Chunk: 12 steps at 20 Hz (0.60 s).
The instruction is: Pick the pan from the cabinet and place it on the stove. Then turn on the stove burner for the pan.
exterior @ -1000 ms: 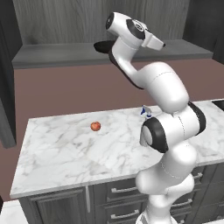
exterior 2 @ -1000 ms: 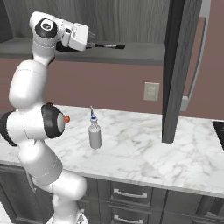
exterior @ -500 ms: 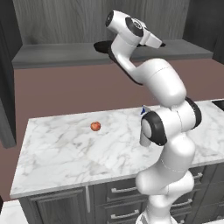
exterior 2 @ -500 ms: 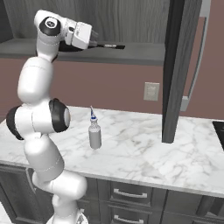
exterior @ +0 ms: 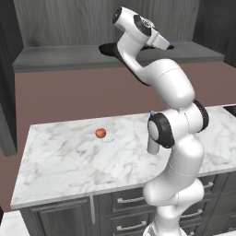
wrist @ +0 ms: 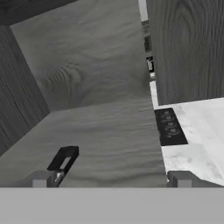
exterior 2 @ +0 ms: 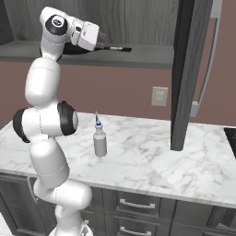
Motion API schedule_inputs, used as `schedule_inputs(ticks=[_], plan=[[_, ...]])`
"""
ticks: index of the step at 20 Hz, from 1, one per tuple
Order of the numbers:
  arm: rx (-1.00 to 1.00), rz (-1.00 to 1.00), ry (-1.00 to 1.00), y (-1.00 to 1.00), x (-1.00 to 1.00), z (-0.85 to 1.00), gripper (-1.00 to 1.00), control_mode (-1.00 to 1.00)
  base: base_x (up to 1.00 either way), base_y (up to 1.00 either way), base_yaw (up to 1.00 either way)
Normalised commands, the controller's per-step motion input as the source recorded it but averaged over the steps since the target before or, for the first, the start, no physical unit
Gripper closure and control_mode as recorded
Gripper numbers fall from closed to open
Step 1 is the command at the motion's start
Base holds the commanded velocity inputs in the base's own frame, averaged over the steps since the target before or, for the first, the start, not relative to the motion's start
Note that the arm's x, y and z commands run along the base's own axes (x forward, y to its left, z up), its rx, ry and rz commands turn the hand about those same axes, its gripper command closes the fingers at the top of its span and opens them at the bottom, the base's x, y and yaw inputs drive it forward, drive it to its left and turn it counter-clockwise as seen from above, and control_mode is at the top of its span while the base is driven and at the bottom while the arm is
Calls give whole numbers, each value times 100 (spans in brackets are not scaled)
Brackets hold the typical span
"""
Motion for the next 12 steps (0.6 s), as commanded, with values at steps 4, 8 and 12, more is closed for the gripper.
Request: schedule_inputs(ticks=[4, 8, 12], plan=[[3, 0, 0, -1, 13, -1, -100, -100, 0, 0, 0], [3, 0, 0, 0, 22, -2, -100, -100, 0, 0, 0], [4, 0, -2, -1, 23, -6, -100, -100, 0, 0, 0]])
